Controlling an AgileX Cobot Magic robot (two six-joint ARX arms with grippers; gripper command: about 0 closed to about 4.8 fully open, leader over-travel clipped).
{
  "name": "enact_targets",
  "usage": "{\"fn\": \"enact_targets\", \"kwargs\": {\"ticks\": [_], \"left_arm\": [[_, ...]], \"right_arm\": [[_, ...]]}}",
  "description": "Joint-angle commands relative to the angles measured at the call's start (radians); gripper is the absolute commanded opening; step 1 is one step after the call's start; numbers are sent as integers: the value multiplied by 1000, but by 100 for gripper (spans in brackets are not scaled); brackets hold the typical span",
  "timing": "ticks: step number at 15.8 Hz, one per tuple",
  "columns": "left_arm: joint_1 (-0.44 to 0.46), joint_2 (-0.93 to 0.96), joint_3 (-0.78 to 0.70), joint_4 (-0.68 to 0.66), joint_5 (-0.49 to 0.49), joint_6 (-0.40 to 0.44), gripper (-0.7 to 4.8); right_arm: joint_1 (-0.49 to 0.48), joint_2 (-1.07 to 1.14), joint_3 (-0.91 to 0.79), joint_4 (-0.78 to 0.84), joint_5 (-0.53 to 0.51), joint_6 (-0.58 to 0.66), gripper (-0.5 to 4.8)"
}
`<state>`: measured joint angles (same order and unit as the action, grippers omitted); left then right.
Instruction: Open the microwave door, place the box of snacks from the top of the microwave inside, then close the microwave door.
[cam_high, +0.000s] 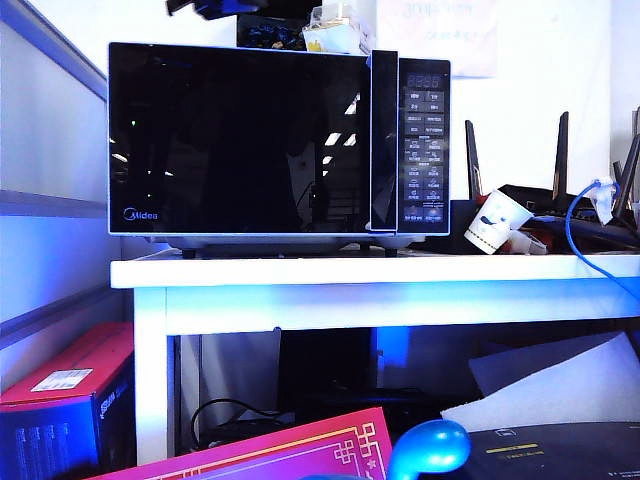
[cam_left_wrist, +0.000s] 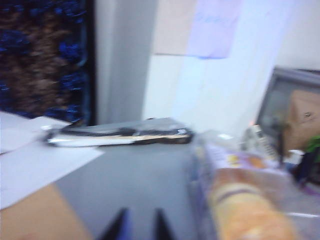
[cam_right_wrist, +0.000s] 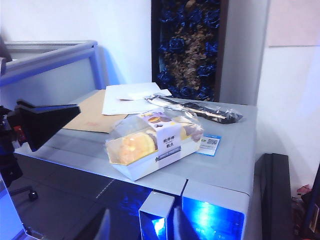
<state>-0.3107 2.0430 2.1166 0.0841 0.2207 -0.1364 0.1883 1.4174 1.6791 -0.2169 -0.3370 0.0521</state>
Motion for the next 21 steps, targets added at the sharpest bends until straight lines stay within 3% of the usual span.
{"fn": "enact_targets", "kwargs": {"ticks": [1, 3, 5, 6, 9, 15, 21], "left_arm": [[-20, 17, 18, 27, 5, -21, 90], [-43, 39, 39, 26, -8, 10, 122], [-61, 51, 50, 12, -95, 40, 124], [-67, 57, 50, 17, -109, 58, 155], [-68, 75, 50, 21, -145, 58, 157], [-69, 101, 50, 27, -144, 57, 156], [-80, 117, 50, 10, -85, 57, 152]], "right_arm": [[0, -5, 7, 14, -7, 0, 176], [0, -5, 7, 12, -7, 0, 176], [0, -5, 7, 11, -36, 1, 176], [1, -5, 7, 11, -47, 1, 176], [1, -6, 7, 6, -51, 1, 176], [1, -9, 7, -26, -85, 5, 176], [1, -10, 7, -26, -86, 5, 175]]}}
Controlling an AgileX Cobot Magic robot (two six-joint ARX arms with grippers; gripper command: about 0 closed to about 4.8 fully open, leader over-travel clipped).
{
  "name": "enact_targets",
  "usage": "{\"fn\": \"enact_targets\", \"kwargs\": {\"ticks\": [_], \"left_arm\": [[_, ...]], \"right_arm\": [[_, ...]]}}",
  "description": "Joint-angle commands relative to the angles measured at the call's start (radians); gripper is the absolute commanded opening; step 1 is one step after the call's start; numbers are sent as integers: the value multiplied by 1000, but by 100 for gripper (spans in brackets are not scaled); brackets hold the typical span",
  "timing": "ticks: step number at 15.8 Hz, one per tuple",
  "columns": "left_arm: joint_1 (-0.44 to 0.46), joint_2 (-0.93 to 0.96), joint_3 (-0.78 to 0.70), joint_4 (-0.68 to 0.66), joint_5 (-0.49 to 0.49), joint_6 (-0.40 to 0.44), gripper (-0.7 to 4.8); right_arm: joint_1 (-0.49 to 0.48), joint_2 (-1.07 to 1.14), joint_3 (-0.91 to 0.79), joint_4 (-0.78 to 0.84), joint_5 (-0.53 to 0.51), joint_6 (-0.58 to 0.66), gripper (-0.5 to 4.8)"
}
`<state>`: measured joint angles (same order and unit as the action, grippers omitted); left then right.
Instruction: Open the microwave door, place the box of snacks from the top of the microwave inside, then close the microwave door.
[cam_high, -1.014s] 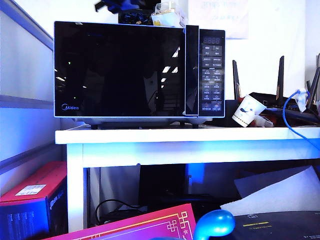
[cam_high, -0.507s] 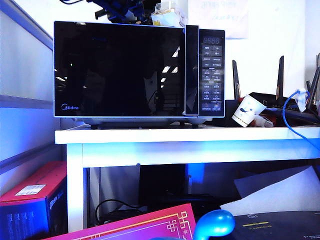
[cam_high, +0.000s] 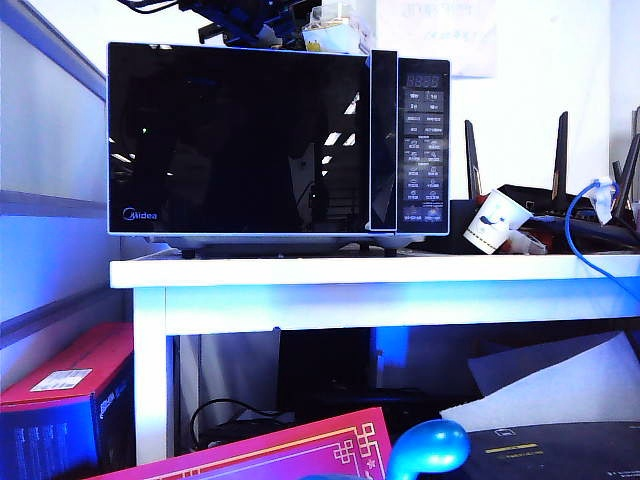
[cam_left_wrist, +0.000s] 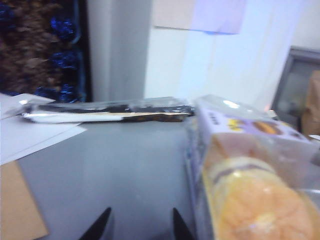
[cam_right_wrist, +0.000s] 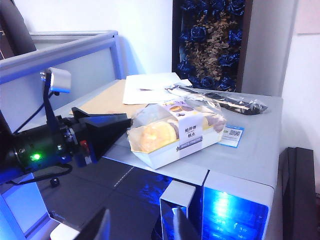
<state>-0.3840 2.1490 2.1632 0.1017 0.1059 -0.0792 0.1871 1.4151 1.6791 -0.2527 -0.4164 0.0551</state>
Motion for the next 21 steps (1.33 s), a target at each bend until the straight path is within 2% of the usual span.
{"fn": "enact_targets", "kwargs": {"ticks": [1, 5, 9, 12, 14, 16, 17, 18, 19, 21], "left_arm": [[-9, 15, 4, -10, 58, 0, 152], [-30, 16, 4, -10, 132, 26, 151], [-53, 16, 4, -6, 132, 47, 151], [-57, 14, 4, -6, 62, 48, 152], [-57, 6, 26, -38, 11, 77, 152], [-57, 5, 138, -167, -70, 140, 152], [-57, 4, 202, -230, -68, 157, 151], [-57, 2, 254, -281, -68, 157, 141], [-57, -7, 325, -352, -58, 157, 91], [-57, -34, 454, -496, -48, 157, -8]], "right_arm": [[2, -7, 7, 10, -9, 2, 175], [2, -7, 7, 10, -9, 2, 176], [2, -7, 7, 10, -9, 2, 176], [2, -7, 7, 9, -9, 1, 176], [2, -7, 7, -3, -7, -2, 175], [1, -7, 7, -71, -5, -8, 175], [1, -6, 7, -114, -5, -15, 175], [1, -4, 7, -152, -5, -55, 175], [2, 4, 6, -209, -5, -124, 175], [3, 31, 6, -267, 10, -146, 165]]}}
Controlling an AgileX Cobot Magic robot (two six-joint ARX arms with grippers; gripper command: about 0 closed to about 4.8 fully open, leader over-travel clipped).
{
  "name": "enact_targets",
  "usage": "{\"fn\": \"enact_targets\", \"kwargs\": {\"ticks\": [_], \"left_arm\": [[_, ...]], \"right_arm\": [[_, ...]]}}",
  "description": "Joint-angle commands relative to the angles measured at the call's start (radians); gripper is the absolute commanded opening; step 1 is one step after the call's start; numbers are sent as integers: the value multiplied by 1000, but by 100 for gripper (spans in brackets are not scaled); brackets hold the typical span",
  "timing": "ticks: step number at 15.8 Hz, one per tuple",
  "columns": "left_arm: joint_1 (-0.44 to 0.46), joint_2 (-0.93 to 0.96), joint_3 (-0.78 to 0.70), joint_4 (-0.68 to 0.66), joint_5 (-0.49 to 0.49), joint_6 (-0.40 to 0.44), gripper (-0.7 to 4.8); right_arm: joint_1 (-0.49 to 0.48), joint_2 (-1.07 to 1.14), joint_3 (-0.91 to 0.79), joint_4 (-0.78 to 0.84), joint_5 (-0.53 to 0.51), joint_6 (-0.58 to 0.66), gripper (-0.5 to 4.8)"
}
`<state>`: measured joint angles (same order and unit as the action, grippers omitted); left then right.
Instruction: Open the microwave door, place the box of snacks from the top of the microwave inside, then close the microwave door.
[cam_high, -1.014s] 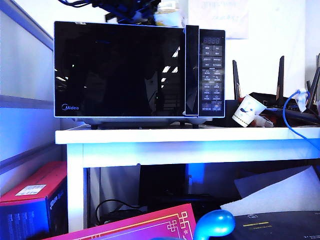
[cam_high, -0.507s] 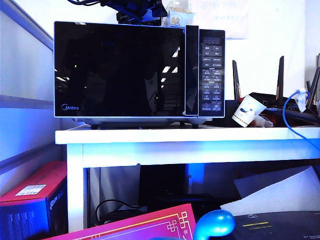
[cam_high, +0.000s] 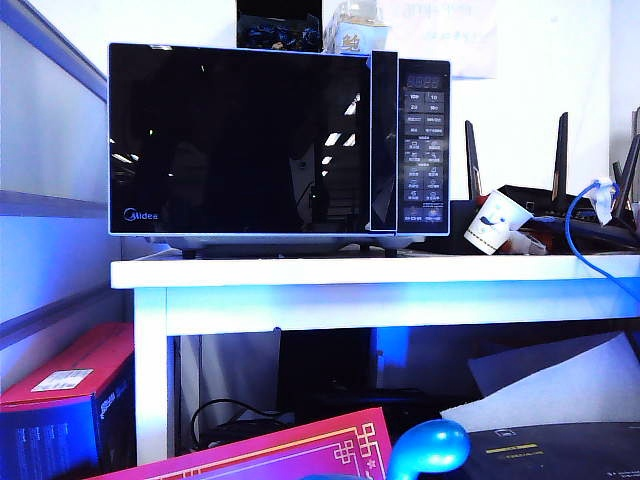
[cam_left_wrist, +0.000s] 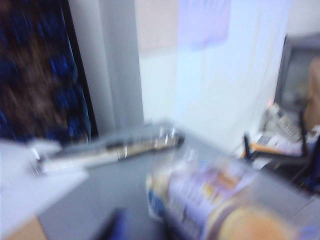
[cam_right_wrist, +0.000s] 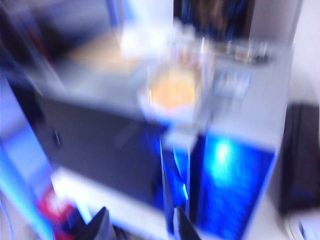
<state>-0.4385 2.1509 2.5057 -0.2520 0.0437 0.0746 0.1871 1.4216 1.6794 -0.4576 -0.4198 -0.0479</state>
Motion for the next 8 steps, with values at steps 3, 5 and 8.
{"fn": "enact_targets", "kwargs": {"ticks": [3, 5, 8], "left_arm": [[-2, -107, 211, -272, 64, 2, -7], [-2, -177, 220, -355, 76, -3, -6], [-2, -267, 220, -449, 76, 1, -6]], "right_arm": [[3, 66, 5, -84, 70, -57, 165], [11, 105, 5, -82, 76, -57, 155], [39, 168, 5, -69, 118, -56, 158]]}}
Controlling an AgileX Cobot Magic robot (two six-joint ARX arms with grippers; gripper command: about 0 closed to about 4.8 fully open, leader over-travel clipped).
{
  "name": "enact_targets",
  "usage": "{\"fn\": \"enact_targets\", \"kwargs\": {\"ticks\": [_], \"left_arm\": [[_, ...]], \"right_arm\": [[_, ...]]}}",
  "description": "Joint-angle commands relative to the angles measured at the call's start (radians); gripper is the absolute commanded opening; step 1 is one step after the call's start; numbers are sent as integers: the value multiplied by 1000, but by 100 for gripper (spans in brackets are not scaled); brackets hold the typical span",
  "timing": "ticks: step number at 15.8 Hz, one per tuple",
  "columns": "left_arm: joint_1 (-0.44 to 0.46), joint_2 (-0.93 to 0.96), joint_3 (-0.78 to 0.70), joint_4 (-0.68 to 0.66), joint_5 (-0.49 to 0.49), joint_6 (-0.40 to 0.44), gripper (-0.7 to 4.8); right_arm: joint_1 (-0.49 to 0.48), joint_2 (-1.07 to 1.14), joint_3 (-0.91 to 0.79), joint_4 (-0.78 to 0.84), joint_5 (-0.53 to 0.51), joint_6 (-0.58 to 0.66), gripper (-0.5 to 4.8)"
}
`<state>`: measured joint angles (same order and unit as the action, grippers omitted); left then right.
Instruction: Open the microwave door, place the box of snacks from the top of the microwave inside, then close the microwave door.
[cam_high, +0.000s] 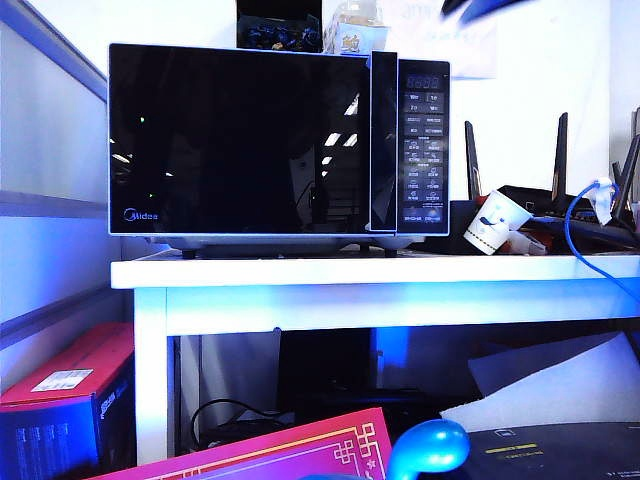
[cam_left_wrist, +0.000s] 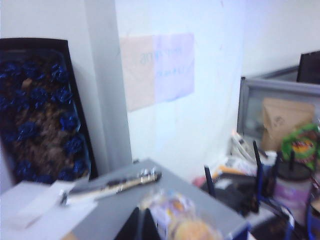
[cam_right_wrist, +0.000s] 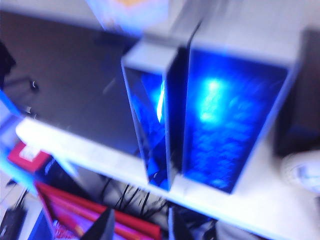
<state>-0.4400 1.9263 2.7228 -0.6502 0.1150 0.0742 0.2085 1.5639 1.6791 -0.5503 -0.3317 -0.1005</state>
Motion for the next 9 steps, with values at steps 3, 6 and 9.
{"fn": "enact_targets", "kwargs": {"ticks": [3, 6, 9], "left_arm": [[-1, -105, 3, -89, 1, 5, -7], [-1, -135, 3, -99, 2, 5, -7], [-1, -146, 3, -97, 2, 5, -7]], "right_arm": [[59, 80, 5, 99, 100, 4, 249], [84, 121, 5, 196, 136, 54, 281], [121, 152, -36, 377, 203, 108, 285]]}}
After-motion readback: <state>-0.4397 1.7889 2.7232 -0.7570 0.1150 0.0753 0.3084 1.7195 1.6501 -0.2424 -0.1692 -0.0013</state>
